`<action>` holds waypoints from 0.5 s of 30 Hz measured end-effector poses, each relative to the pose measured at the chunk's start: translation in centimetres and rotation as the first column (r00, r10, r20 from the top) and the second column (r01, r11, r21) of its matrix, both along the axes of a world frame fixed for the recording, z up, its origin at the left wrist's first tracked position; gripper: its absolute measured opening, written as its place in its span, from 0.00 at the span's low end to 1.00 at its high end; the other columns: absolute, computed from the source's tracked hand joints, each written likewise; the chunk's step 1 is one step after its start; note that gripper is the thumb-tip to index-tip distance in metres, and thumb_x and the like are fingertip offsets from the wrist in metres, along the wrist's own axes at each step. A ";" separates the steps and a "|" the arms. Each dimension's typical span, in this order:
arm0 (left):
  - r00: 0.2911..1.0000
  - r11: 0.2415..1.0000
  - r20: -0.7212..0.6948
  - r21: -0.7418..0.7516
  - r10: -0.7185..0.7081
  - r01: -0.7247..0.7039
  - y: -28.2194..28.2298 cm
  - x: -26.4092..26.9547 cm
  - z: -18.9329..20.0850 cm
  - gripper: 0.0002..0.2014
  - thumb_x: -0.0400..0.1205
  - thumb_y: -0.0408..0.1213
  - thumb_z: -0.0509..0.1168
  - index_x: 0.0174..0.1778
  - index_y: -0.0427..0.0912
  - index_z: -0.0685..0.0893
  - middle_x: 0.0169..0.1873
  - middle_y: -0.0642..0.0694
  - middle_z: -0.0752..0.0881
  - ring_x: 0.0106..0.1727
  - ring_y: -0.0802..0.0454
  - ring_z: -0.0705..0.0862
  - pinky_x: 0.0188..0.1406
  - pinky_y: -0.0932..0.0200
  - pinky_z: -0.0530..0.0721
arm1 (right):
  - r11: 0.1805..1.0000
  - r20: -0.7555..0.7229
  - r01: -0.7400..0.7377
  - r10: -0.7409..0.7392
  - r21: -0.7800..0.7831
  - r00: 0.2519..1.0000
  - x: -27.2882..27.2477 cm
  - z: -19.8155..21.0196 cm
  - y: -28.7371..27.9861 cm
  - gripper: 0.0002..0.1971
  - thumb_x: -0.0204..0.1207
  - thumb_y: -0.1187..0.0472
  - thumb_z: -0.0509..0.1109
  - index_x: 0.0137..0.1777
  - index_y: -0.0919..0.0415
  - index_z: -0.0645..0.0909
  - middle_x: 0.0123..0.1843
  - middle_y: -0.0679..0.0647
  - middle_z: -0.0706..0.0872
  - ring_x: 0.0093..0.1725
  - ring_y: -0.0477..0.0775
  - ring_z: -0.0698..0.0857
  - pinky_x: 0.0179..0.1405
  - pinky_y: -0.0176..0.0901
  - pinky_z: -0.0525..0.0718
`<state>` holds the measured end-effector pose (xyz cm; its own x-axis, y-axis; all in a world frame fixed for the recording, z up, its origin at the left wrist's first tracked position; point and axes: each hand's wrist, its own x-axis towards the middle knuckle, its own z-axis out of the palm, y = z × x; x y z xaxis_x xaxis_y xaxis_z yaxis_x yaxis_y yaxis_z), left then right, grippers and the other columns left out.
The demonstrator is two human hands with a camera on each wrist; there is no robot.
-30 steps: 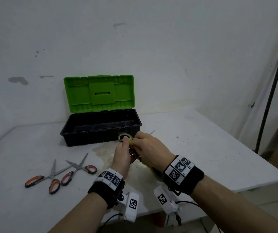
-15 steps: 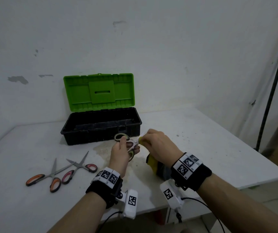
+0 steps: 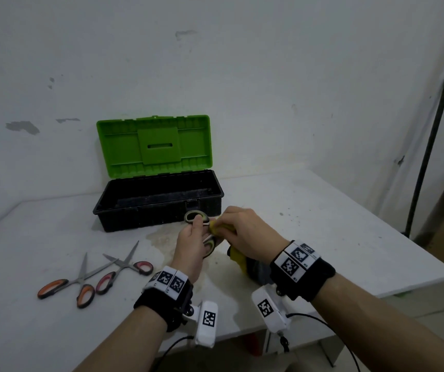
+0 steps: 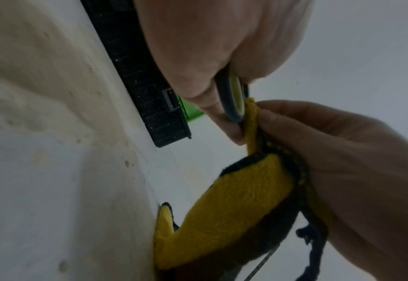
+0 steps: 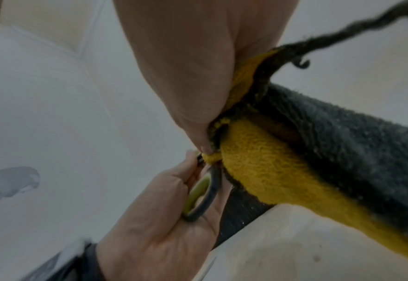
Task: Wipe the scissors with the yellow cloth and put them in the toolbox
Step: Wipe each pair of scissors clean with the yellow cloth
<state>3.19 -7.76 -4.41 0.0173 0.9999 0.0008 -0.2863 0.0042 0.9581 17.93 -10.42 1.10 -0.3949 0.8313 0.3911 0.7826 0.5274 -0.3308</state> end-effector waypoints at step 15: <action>0.994 1.000 -0.110 0.028 0.015 -0.012 -0.2 -0.2 0.0 0.22 0.92 0.45 0.52 0.54 0.35 0.87 0.44 0.37 0.93 0.42 0.49 0.93 0.37 0.62 0.89 | 1.000 0.152 -0.013 0.009 0.027 0.988 1.2 -0.9 0.8 0.08 0.83 0.59 0.67 0.53 0.51 0.89 0.50 0.50 0.80 0.48 0.55 0.81 0.47 0.54 0.83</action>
<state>3.00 -7.92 -4.43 0.0052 0.9996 0.0264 -0.1793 -0.0251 0.9835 19.08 -9.65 0.16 -0.4604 0.8164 0.3485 0.8168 0.5434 -0.1940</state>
